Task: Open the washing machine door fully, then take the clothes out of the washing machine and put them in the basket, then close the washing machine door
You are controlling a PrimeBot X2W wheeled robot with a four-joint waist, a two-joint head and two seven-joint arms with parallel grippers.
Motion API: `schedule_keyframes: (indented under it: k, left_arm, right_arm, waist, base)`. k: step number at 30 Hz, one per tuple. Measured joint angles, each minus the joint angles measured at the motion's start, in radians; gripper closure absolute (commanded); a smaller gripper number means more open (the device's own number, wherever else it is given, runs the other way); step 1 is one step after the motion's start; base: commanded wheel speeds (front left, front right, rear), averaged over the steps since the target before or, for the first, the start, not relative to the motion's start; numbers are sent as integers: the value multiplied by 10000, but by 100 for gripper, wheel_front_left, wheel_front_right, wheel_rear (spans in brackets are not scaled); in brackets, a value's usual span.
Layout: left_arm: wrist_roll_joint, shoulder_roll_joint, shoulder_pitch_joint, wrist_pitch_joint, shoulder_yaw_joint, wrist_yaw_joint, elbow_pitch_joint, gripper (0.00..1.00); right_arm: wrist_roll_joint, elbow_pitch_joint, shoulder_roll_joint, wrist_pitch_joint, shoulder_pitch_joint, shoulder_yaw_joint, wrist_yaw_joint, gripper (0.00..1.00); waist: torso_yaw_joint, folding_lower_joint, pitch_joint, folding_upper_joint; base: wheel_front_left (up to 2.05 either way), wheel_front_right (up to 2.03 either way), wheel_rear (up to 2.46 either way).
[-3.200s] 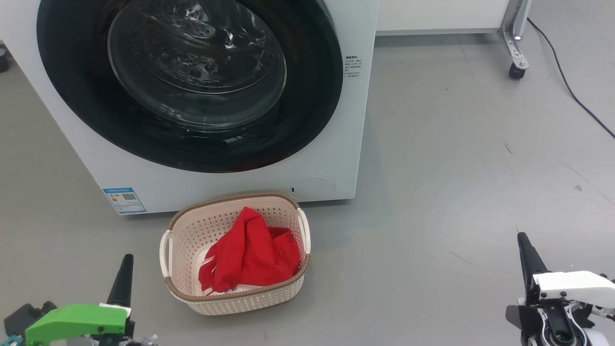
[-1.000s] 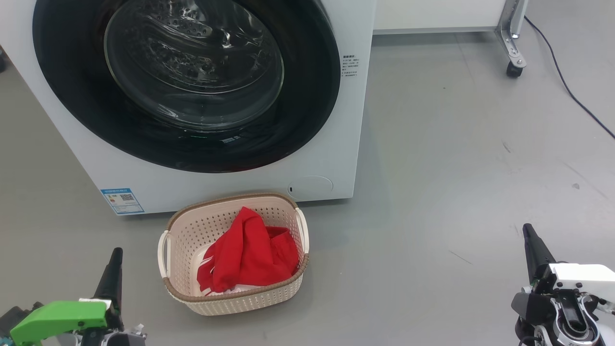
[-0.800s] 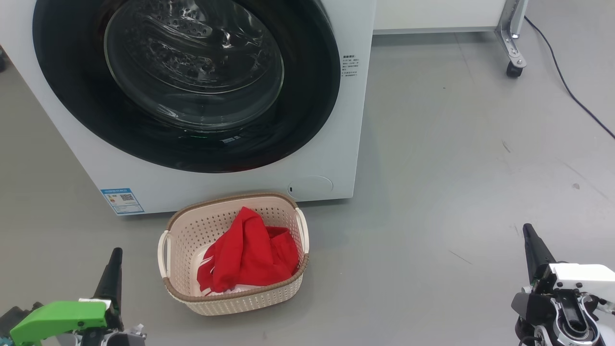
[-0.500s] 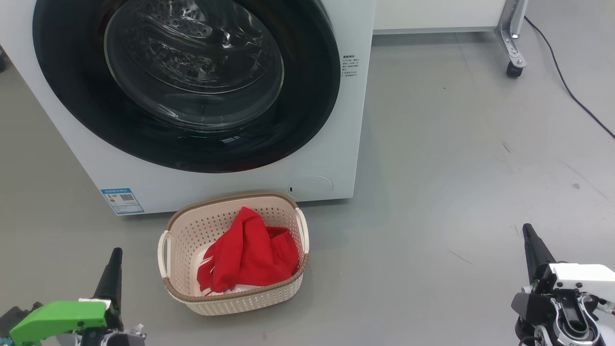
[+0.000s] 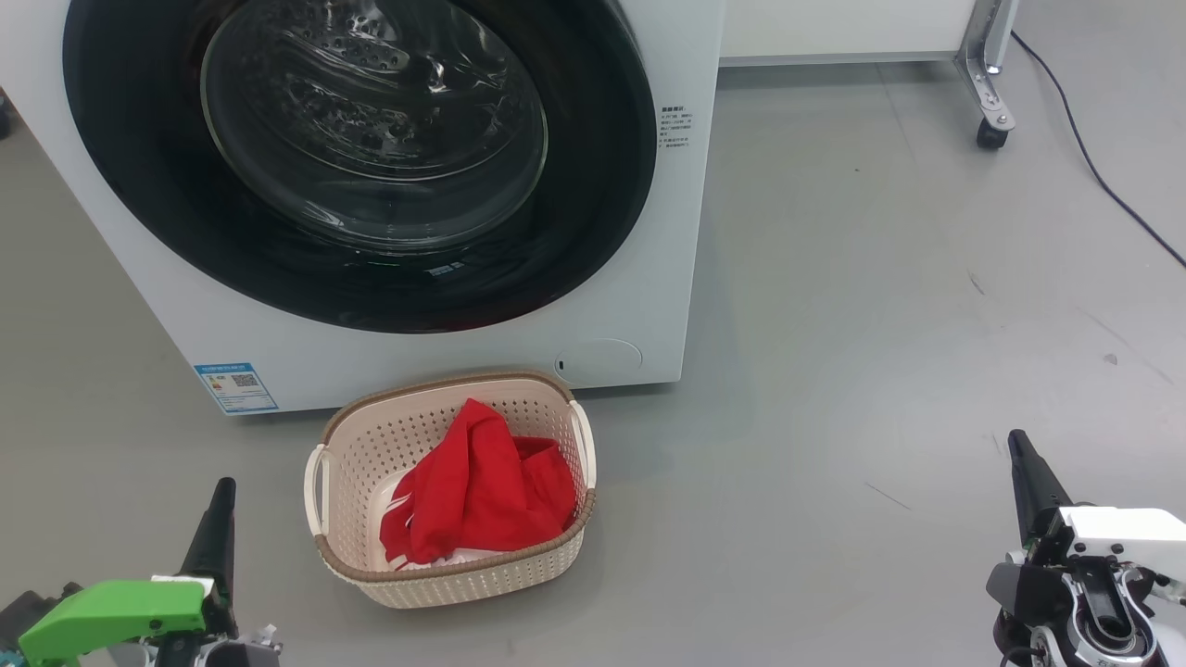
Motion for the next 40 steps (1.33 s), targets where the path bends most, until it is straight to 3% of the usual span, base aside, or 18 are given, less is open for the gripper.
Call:
schedule_keyframes:
  k: [40]
  left_arm:
    - [0, -4, -2, 4, 27, -2, -8, 100]
  right_arm:
    - [-2, -10, 6, 10, -2, -29, 0, 100]
  waist:
    - [0, 0, 3, 0]
  base:
    - [0, 0, 0]
